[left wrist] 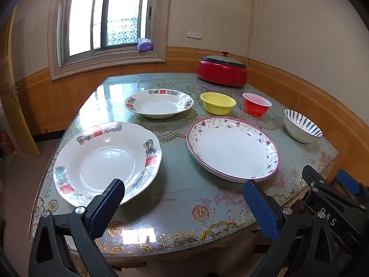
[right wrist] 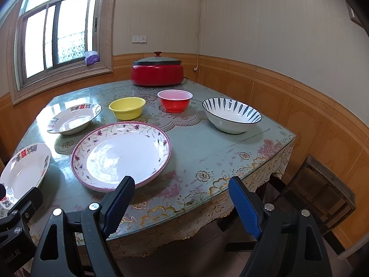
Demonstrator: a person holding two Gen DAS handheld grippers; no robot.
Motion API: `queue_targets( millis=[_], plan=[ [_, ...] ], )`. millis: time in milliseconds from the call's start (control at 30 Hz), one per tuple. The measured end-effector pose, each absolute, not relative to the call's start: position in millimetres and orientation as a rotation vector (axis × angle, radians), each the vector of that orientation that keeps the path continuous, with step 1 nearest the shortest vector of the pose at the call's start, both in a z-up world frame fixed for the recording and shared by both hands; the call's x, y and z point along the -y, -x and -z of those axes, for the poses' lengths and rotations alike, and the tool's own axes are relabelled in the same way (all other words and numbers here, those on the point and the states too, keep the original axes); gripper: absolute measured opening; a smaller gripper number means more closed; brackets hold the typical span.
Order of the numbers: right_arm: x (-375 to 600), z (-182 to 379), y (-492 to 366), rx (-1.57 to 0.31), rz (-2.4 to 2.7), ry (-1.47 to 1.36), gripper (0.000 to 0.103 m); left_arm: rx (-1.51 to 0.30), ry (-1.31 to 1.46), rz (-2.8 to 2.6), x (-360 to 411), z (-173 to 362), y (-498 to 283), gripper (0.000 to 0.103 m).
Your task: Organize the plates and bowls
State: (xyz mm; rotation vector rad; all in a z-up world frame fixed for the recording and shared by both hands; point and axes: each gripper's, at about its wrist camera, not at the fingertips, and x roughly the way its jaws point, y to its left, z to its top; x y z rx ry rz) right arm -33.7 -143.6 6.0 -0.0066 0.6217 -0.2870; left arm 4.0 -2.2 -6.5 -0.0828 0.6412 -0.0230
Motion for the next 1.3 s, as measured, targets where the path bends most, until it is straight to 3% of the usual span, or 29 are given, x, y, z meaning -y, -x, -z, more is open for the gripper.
queue_targets(
  millis=[1100, 1300],
  plan=[
    [154.0, -1.1, 9.5, -0.649, 0.195, 0.055, 0.084, -0.674, 0.169, 0.145, 6.5, 12.2, -21.8, 0.103],
    [192.5, 1.4, -26.6, -0.767, -0.094, -0.065, 0.084, -0.764, 0.184, 0.224, 16.4, 18.7, -44.7, 0.103]
  ],
)
